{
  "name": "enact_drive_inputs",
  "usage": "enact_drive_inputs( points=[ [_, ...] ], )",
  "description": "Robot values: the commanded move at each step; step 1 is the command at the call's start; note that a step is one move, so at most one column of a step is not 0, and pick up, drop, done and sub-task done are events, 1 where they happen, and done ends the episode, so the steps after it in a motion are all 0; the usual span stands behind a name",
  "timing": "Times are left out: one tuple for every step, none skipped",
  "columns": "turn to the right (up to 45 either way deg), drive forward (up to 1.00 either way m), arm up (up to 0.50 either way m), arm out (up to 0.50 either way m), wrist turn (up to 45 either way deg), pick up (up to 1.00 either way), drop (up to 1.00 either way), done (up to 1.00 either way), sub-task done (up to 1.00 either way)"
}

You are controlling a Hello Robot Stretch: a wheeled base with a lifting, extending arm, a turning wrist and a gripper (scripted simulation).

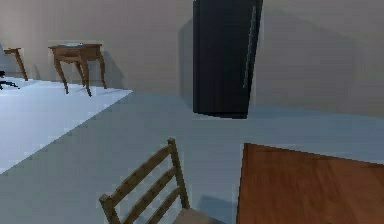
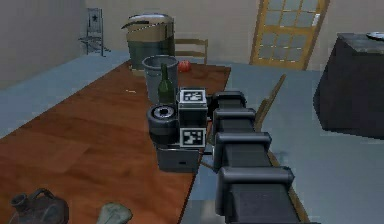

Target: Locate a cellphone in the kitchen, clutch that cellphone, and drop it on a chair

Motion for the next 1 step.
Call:
enact_drive_inputs(
  points=[
    [0.0,0.0,-0.5,0.0,0.0,0.0,0.0,0.0,0.0]
  ],
)
